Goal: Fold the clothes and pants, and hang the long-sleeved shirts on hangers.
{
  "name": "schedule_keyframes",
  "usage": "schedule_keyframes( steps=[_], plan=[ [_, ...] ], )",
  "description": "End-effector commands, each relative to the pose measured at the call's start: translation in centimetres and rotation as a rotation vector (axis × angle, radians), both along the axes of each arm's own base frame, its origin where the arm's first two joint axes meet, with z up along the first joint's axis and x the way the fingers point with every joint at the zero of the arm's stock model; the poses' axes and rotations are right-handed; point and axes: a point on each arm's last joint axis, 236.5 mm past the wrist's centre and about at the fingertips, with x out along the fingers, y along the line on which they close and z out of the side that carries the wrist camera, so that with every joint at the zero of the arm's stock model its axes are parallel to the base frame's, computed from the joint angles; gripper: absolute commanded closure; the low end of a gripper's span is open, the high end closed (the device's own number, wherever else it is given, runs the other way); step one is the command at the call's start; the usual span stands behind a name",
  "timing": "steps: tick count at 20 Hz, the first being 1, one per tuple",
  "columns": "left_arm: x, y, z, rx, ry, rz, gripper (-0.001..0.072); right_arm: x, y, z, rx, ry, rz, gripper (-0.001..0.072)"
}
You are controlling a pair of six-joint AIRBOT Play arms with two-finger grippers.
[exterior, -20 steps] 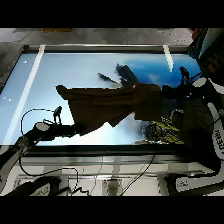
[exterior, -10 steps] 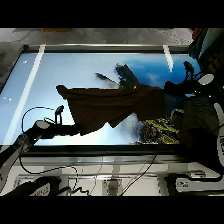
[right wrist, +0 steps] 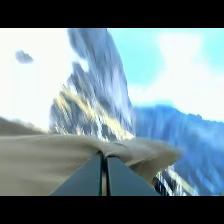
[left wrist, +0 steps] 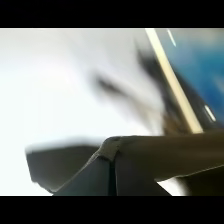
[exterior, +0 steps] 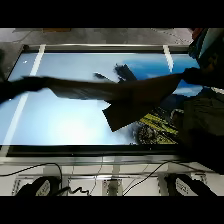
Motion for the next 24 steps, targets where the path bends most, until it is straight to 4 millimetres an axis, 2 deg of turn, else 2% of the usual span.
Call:
schedule_keyframes(
  steps=[1, 2, 4, 7, 10, 12, 13, 14, 16, 17, 18, 20, 22, 24],
  plan=[
    [-6.6, 7.2, 17.3, 0.106, -0.501, 0.33, 0.0698, -5.2, 0.7, 9.6, -0.041, -0.275, -0.026, 0.0695],
    [-8.9, 7.8, 19.8, 0.117, -0.588, 0.381, 0.0698, -7.2, 1.2, 12.4, -0.041, -0.361, -0.029, 0.0695],
    [-12.3, 7.1, 22.5, 0.132, -0.68, 0.407, 0.0697, -11.6, 2.2, 17.3, -0.038, -0.521, -0.032, 0.0695],
    [-16.1, 5.4, 24.6, 0.149, -0.76, 0.402, 0.0697, -19.8, 3.3, 24.3, -0.041, -0.789, -0.06, 0.0696],
    [-19.2, 4.1, 26.1, 0.162, -0.823, 0.398, 0.0697, -26.8, 3.9, 29.6, -0.058, -1.009, -0.084, 0.0696],
    [-20.2, 3.5, 26.4, 0.167, -0.84, 0.392, 0.0697, -28.6, 4.0, 31.2, -0.065, -1.069, -0.091, 0.0696],
    [-20.1, 3.3, 26.2, 0.169, -0.83, 0.384, 0.0697, -28.3, 3.9, 31.3, -0.062, -1.07, -0.094, 0.0696],
    [-19.6, 3.1, 25.6, 0.173, -0.802, 0.368, 0.0698, -27.4, 3.8, 31.0, -0.061, -1.052, -0.094, 0.0696],
    [-16.6, 3.2, 22.9, 0.194, -0.683, 0.326, 0.0699, -23.6, 3.1, 29.7, -0.049, -0.969, -0.094, 0.0696],
    [-14.4, 3.3, 20.7, 0.195, -0.594, 0.293, 0.0699, -20.8, 2.6, 28.6, -0.038, -0.91, -0.096, 0.0696],
    [-11.9, 3.6, 18.2, 0.185, -0.498, 0.258, 0.0699, -17.1, 2.0, 26.8, -0.004, -0.824, -0.1, 0.0696],
    [-6.4, 3.8, 11.0, 0.14, -0.246, 0.156, 0.0699, -9.2, 1.1, 20.8, 0.054, -0.596, -0.091, 0.0696],
    [-1.8, 3.2, 2.8, 0.056, 0.013, 0.034, 0.0698, -2.2, 0.8, 12.0, 0.124, -0.311, -0.073, 0.0695],
    [2.2, 2.5, -4.9, -0.008, 0.21, -0.047, 0.0698, 3.1, 0.4, 3.2, 0.164, -0.072, -0.061, 0.0695]
  ],
)
